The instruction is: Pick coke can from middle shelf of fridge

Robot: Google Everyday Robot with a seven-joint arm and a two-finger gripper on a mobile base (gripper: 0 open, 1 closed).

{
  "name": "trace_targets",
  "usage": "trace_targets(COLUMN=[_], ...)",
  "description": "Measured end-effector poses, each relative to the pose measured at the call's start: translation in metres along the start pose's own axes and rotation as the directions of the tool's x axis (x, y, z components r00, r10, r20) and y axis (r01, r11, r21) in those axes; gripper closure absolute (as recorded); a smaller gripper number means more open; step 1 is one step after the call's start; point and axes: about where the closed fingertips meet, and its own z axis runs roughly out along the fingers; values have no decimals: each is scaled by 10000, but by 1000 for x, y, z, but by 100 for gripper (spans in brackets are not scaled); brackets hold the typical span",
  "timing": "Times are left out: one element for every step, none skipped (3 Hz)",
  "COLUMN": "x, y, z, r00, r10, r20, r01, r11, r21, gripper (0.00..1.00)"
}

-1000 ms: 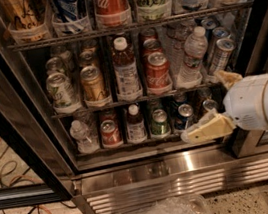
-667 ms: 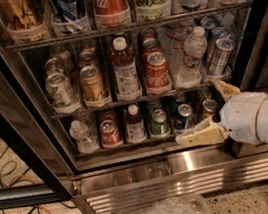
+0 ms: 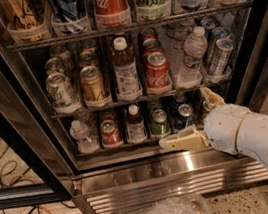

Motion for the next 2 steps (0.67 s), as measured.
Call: trace_targets(x=[0, 7], y=[0, -1], z=[0, 3], r00=[10000, 9997], r10=[-1, -208], r20=[0, 136], r01=[1, 208], r11=[10000, 9998], r21=[0, 40], gripper=[0, 0])
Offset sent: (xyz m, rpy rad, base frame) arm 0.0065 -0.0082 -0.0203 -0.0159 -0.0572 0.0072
